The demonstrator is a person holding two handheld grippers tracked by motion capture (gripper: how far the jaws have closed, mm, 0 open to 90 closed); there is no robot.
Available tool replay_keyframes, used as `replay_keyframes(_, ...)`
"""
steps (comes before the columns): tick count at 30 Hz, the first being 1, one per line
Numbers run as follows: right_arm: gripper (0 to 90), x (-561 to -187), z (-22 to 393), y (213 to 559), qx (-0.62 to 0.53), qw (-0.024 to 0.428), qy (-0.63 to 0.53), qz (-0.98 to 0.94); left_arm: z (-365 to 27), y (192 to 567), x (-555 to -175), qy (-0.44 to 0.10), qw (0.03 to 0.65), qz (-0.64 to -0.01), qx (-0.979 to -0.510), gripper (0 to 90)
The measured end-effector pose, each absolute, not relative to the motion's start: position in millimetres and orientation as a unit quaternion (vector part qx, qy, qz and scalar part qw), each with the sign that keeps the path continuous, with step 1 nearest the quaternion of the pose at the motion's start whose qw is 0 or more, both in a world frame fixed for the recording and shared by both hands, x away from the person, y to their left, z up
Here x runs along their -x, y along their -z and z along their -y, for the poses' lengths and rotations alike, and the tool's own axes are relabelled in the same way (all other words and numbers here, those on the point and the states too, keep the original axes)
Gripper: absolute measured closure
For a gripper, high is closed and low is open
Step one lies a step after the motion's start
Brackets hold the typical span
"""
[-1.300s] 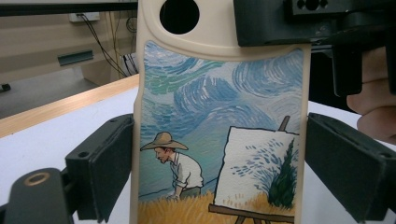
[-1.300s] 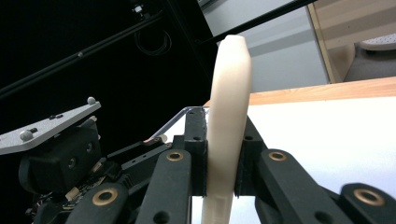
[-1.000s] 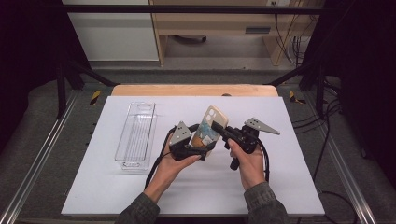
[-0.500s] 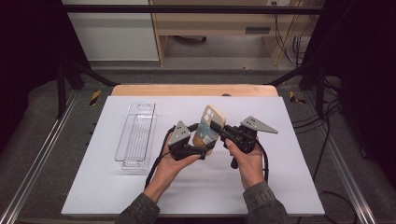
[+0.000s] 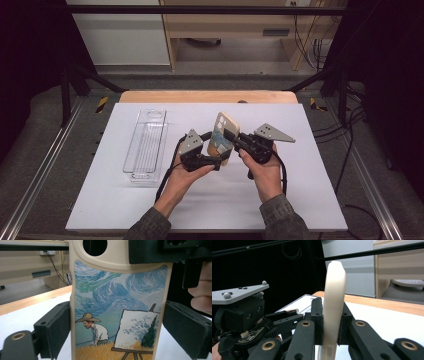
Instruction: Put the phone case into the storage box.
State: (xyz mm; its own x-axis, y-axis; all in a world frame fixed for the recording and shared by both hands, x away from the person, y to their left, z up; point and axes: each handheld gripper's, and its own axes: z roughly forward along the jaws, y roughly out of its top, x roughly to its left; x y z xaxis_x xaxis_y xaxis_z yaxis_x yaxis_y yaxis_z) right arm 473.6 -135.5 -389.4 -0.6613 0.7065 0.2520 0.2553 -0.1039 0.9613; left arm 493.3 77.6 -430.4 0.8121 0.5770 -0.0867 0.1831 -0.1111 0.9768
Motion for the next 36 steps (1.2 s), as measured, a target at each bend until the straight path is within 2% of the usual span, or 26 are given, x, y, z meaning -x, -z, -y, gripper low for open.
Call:
replay_keyframes(7,79.7,-473.5,131.0,386.9,-0.363,0.19,-0.632,-0.658,-76.6,431.6,-492.6,-0.167,0.606,-0.261,-0.732,0.2)
replay_keyframes(36,79.6,-467.7,116.8,392.5,-0.322,0.218,-0.599,-0.7,-78.0,440.9,-494.2,-0.167,0.598,-0.265,-0.738,0.9)
